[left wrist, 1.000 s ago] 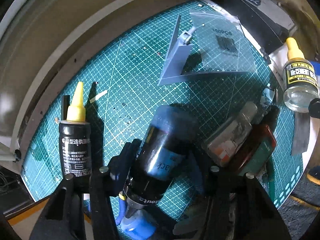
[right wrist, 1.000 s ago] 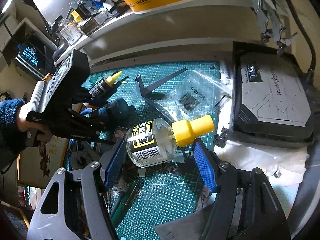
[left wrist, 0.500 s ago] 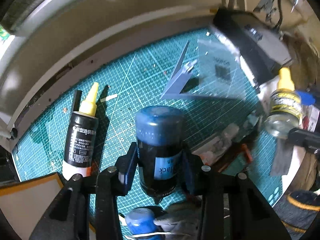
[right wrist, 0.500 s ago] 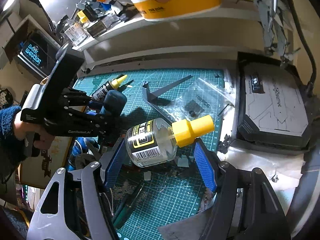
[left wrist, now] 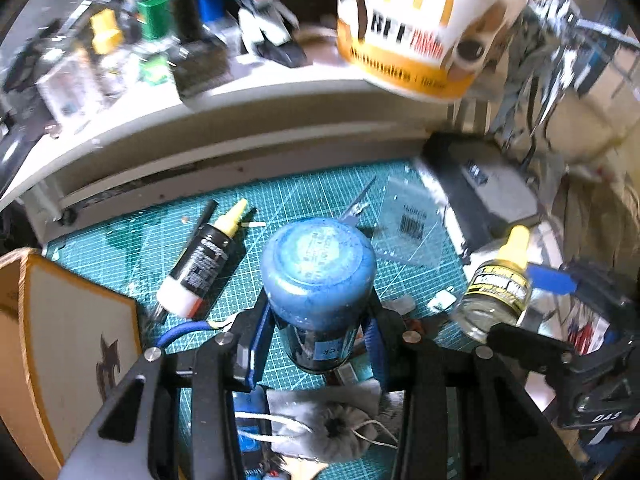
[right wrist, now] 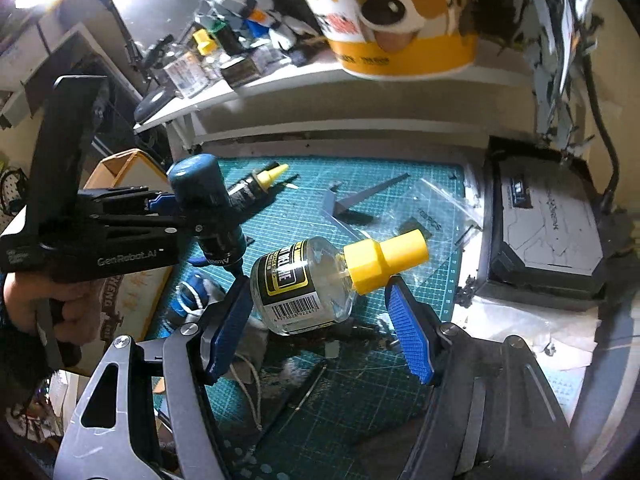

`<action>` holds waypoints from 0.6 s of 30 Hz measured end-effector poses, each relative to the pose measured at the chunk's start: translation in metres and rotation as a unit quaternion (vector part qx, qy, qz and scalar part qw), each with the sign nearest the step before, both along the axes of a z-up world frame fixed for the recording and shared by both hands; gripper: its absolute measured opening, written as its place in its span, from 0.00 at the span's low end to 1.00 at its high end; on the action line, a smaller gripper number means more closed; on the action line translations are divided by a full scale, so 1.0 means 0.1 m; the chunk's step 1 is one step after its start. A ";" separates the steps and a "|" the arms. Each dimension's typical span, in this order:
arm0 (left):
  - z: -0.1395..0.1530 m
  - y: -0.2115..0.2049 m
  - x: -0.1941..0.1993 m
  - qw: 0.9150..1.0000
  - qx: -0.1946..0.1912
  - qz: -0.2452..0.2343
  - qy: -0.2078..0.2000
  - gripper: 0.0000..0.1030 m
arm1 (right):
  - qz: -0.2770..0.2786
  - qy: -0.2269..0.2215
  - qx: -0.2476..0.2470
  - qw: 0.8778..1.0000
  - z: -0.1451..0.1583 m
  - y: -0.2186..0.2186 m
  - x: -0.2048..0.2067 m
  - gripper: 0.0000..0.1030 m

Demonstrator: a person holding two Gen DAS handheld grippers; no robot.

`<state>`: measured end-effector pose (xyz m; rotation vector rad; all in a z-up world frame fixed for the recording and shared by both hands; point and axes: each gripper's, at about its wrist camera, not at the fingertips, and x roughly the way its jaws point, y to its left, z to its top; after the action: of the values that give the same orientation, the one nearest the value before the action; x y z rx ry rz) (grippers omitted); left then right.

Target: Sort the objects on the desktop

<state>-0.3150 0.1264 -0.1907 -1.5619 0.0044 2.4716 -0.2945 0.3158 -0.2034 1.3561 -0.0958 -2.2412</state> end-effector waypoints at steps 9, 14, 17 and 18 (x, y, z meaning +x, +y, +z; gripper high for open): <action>0.57 -0.18 0.29 0.995 0.025 0.053 0.075 0.39 | -0.002 0.035 0.016 0.999 0.41 -0.10 0.17 0.63; 0.96 -0.25 0.47 0.990 0.036 0.068 0.116 0.39 | -0.008 0.064 0.019 0.998 0.77 -0.14 0.25 0.63; 1.16 -0.31 0.58 0.987 0.044 0.076 0.134 0.39 | -0.014 0.081 0.017 0.996 1.00 -0.17 0.31 0.63; 1.23 -0.32 0.62 0.986 0.045 0.079 0.141 0.39 | -0.016 0.086 0.014 0.996 1.08 -0.18 0.33 0.63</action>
<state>-0.2530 0.0948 -0.0681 -1.2092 -0.1894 2.7522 -0.2618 0.2973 -0.0950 1.1768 -0.0246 -2.3841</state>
